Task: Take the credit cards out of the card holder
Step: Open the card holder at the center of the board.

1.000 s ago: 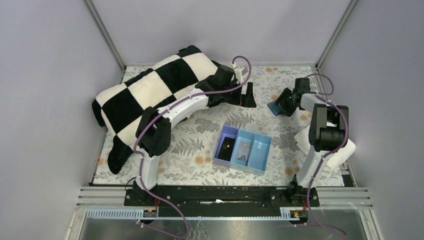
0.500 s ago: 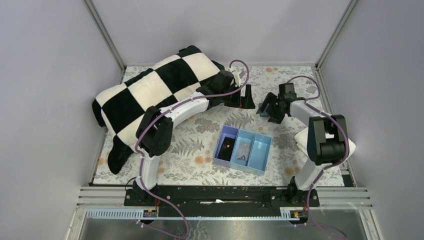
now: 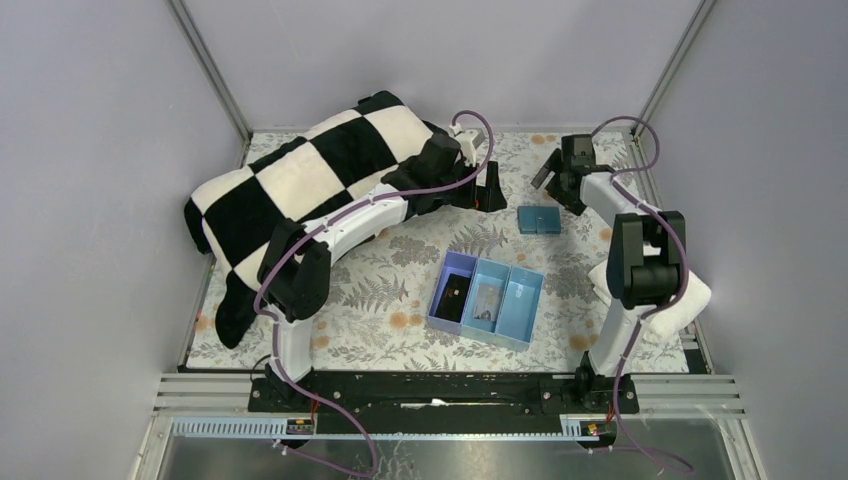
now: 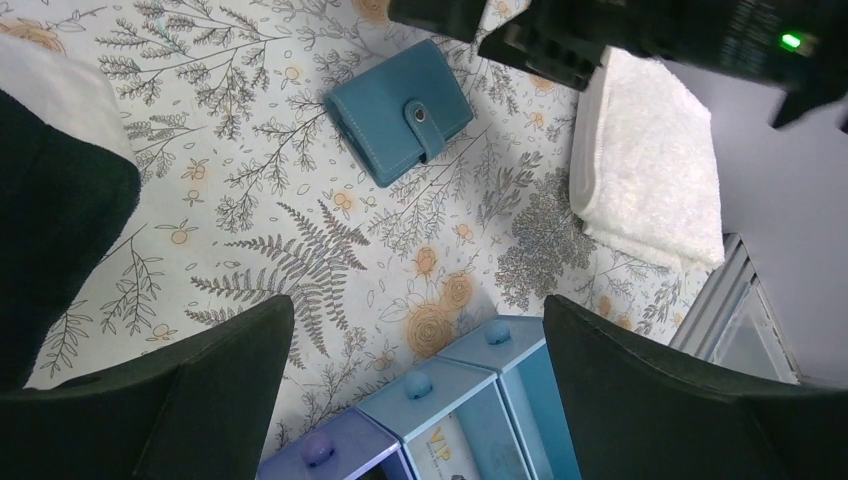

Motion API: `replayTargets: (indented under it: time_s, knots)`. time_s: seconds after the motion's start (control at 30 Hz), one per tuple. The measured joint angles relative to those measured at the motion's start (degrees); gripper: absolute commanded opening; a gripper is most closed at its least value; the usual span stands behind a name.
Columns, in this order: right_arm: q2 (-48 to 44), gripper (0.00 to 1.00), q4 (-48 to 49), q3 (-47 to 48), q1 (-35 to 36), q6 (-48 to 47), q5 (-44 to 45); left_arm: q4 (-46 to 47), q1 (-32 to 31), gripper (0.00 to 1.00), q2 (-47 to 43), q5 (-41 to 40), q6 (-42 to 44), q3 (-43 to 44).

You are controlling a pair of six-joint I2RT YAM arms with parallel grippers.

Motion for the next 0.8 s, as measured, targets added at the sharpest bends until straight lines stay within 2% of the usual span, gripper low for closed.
replayTargets:
  time_s: [0.17,0.33,0.57,0.7,0.77,0.8]
  knots:
    - [8.9,1.0,-3.2,9.7,-0.3,-0.2,3.1,-0.2,0.0,0.99,-0.7,-0.3,0.7,0.0]
    - [15.5,1.0,-5.0,14.7,-0.2,-0.7,-1.6,-0.3,0.1,0.99,-0.7,-1.2,1.5,-0.8]
    - [16.3,1.0,-5.1,15.5,2.0,-0.8,-11.8,2.3,0.4,0.99,-1.4,-2.4,3.7,-4.9]
    - [16.3,1.0,-5.6,16.4,4.0,-1.6,-19.3,1.7,1.5,0.99,-0.9,-0.5,3.4,-3.5]
    - [16.3,1.0,-7.6,18.2,4.7,-2.6,-19.4,1.7,2.1,0.99,0.4,0.7,3.1,-1.1]
    - [16.0,0.96,-8.3,19.2,5.0,-3.2,-18.2,1.7,2.3,0.99,1.0,1.0,3.0,-0.4]
